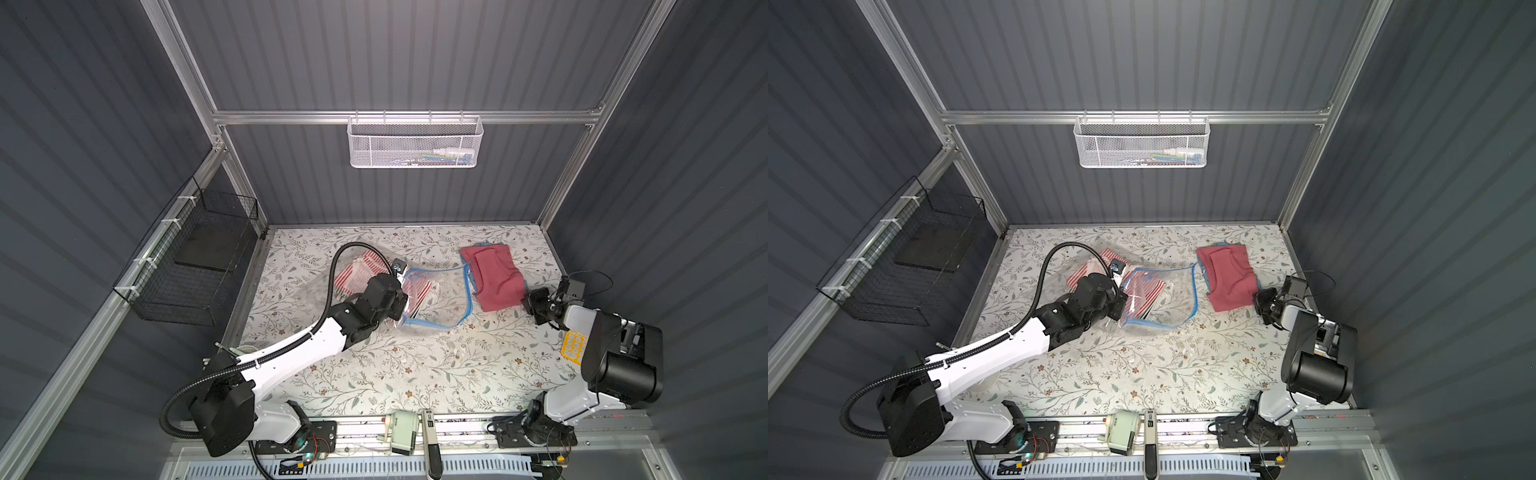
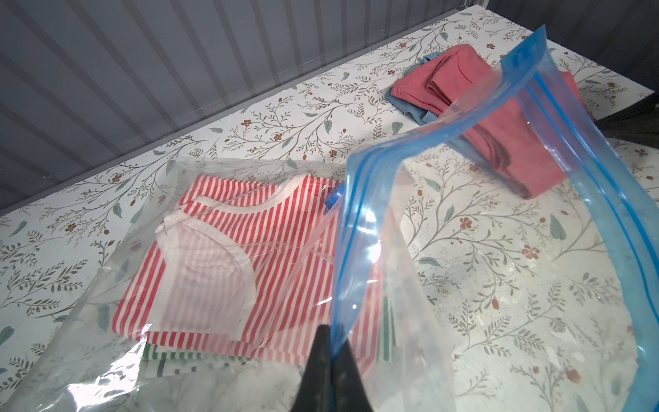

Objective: Take the tank top out of the vacuum bag
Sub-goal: Place the tank top on the tank top.

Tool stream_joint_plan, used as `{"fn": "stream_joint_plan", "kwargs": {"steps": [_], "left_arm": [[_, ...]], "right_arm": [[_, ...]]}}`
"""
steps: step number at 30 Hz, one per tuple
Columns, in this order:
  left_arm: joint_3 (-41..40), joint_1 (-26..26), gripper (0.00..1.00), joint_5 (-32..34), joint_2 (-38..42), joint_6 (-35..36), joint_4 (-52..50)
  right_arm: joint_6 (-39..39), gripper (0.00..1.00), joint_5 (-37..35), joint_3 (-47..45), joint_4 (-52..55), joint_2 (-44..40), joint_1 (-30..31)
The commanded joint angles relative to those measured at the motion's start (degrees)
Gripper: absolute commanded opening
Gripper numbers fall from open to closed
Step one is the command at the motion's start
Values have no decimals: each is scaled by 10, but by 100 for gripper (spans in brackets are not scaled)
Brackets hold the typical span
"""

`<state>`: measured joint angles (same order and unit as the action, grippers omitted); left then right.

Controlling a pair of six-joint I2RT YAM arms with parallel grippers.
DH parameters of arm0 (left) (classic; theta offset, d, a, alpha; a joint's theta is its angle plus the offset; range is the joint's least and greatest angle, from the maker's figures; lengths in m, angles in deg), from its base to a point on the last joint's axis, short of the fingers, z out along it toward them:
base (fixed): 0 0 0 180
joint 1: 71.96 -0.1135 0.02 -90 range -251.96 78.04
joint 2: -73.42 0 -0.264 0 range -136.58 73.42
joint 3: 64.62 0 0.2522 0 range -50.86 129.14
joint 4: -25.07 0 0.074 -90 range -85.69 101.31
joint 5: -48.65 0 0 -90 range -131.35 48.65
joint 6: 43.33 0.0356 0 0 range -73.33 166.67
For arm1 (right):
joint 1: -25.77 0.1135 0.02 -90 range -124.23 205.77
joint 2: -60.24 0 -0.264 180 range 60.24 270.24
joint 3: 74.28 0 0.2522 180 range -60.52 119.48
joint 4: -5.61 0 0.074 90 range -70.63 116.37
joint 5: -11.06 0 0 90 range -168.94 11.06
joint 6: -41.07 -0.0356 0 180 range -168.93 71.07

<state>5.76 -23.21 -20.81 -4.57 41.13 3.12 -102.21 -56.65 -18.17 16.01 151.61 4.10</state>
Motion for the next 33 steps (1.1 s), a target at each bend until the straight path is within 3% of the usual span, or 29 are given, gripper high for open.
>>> {"fn": "stream_joint_plan", "kwargs": {"steps": [1,7,11,13,15,17,21,25,33], "left_arm": [[7,-3,0,8,19,6,-10],[2,-3,0,5,19,5,-3],[2,-3,0,1,18,4,2],[2,-2,0,-1,16,5,2],[2,-3,0,0,17,5,2],[3,-2,0,0,20,5,0],[0,-2,0,2,29,4,-5],[-2,-3,0,3,29,3,-5],[24,-3,0,-14,24,10,-32]], "right_arm": [[69,0,-50,42,65,-26,-2],[166,0,-102,90,154,-60,3],[191,0,-155,88,183,-75,7],[192,14,-160,79,181,-69,6],[192,22,-152,75,175,-54,5],[190,46,-155,76,177,-44,5],[192,63,-171,71,176,-74,14],[229,70,-157,87,175,-101,53],[243,72,-86,77,193,-125,128]]}}
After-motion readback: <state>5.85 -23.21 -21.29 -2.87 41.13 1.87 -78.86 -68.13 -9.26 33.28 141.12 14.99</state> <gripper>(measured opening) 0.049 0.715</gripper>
